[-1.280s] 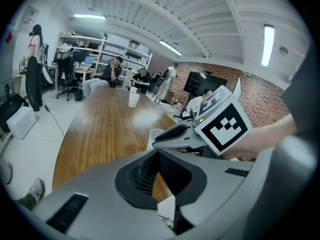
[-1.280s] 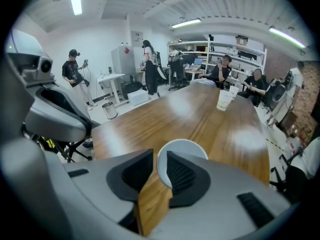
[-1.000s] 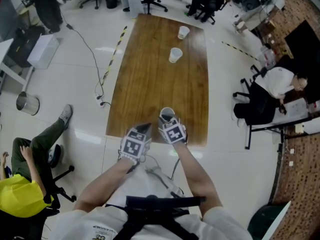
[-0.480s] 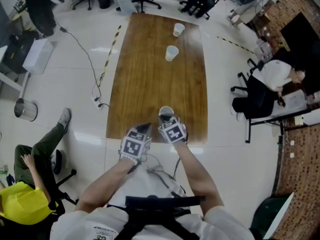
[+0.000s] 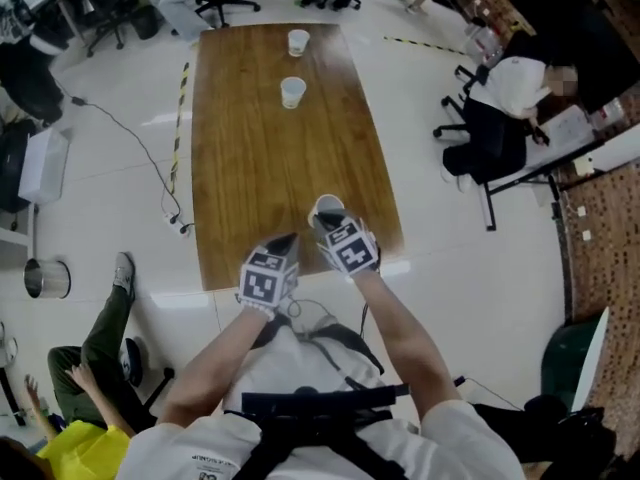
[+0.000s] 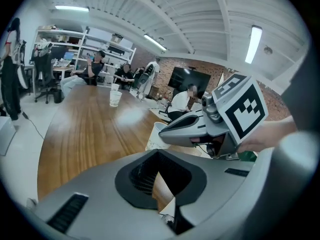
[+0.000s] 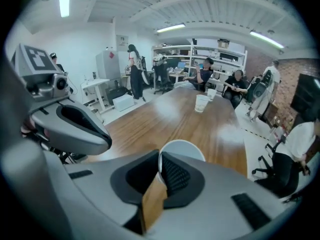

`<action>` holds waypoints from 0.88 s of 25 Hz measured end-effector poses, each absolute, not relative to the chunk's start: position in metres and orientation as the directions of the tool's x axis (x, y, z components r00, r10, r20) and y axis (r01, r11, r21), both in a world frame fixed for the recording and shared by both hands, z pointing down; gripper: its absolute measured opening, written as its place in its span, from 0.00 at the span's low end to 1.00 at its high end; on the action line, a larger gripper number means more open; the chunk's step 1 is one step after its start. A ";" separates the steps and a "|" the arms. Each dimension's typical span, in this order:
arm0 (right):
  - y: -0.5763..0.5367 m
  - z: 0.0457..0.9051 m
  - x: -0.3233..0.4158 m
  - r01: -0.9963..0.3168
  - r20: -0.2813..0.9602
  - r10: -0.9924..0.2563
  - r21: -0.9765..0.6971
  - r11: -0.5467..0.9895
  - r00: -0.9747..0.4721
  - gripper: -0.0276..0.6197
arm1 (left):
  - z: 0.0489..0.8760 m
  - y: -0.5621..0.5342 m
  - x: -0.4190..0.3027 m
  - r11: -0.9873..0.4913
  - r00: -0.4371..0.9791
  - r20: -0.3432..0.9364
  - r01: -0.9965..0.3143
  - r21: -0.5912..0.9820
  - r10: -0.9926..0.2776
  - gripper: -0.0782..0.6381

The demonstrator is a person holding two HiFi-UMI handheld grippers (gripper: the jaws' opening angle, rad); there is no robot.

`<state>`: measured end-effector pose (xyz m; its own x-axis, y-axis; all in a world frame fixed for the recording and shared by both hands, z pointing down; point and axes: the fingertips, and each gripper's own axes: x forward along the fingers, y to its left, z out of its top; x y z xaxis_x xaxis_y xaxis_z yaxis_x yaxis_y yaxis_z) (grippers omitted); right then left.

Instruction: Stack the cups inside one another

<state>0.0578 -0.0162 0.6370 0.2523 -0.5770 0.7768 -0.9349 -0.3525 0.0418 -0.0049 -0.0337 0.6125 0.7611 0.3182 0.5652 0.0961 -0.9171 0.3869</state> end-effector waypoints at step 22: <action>0.119 0.540 0.130 -0.799 0.631 -0.611 0.023 -0.600 0.478 0.08 | 0.561 0.067 0.079 -0.875 0.728 0.502 0.302 0.378 0.467 0.10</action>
<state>0.1296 0.1192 0.5405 0.4776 -0.6114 0.6310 -0.7995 -0.6002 0.0235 0.0785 0.0665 0.5613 0.7279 0.4675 0.5016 0.3019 -0.8753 0.3777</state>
